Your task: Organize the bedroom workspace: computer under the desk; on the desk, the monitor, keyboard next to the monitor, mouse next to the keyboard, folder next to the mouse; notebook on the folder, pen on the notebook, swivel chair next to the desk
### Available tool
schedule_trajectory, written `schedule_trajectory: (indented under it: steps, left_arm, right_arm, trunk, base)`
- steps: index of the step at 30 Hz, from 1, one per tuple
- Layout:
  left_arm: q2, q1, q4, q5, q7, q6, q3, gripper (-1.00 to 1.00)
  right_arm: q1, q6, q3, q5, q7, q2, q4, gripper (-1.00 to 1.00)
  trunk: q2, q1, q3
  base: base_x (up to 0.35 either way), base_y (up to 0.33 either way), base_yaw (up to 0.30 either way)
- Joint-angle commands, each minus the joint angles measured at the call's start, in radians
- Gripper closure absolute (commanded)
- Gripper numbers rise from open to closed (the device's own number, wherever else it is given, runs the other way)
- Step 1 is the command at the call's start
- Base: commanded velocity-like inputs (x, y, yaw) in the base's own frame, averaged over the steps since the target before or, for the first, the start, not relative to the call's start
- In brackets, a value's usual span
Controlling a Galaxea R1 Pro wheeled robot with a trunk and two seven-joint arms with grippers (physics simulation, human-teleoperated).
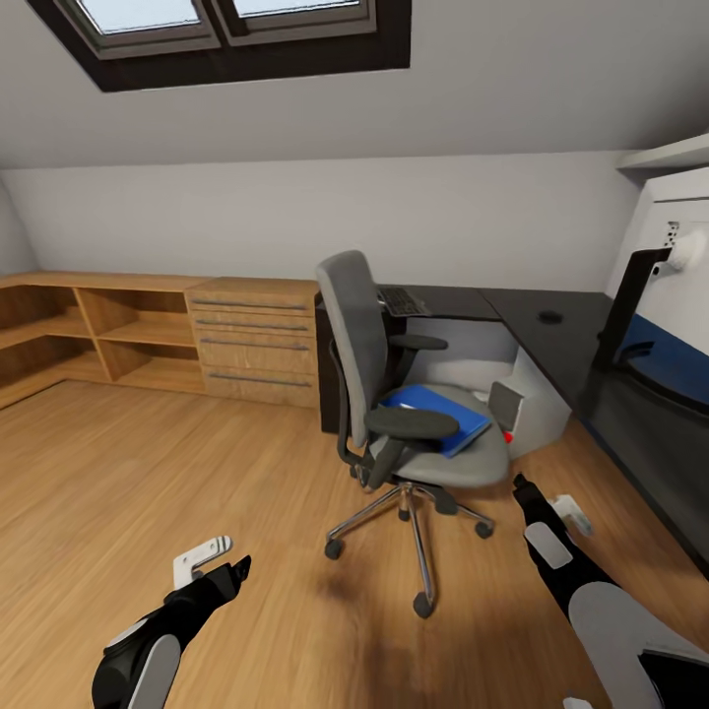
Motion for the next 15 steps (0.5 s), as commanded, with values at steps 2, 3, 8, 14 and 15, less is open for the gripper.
schedule_trajectory:
  steps: [2,3,8,14,15]
  left_arm:
    - [-0.001,-0.001,-0.001,0.011,0.008,0.004,0.001,-1.0]
    - [-0.001,-0.001,-0.001,0.011,0.008,0.004,0.0,-1.0]
    - [0.0,-0.001,-0.001,0.01,0.008,0.004,0.002,-1.0]
    - [-0.001,-0.001,-0.001,0.01,0.008,0.003,0.002,-1.0]
    - [-0.001,-0.001,0.0,0.01,0.008,0.004,0.002,-1.0]
  right_arm:
    - [0.0,-0.004,0.002,-0.011,-0.001,-0.001,-0.001,-1.0]
    - [0.0,-0.004,0.002,-0.012,-0.001,-0.001,-0.001,-1.0]
    - [0.0,-0.006,-0.014,-0.012,-0.002,-0.003,-0.001,-1.0]
    - [0.0,-0.008,-0.024,-0.011,-0.002,-0.003,-0.001,-1.0]
    - [0.0,-0.008,-0.025,-0.011,-0.002,-0.004,-0.001,-1.0]
  trunk:
    - [0.0,0.0,-0.001]
    - [0.0,0.0,-0.001]
    - [0.0,0.0,-0.001]
    - [0.0,0.0,-0.001]
    - [0.0,0.0,-0.001]
  base:
    - [0.214,0.0,0.0]
    - [0.234,0.0,0.0]
    - [0.087,0.0,0.0]
    - [0.215,0.0,0.0]
    - [0.103,0.0,0.0]
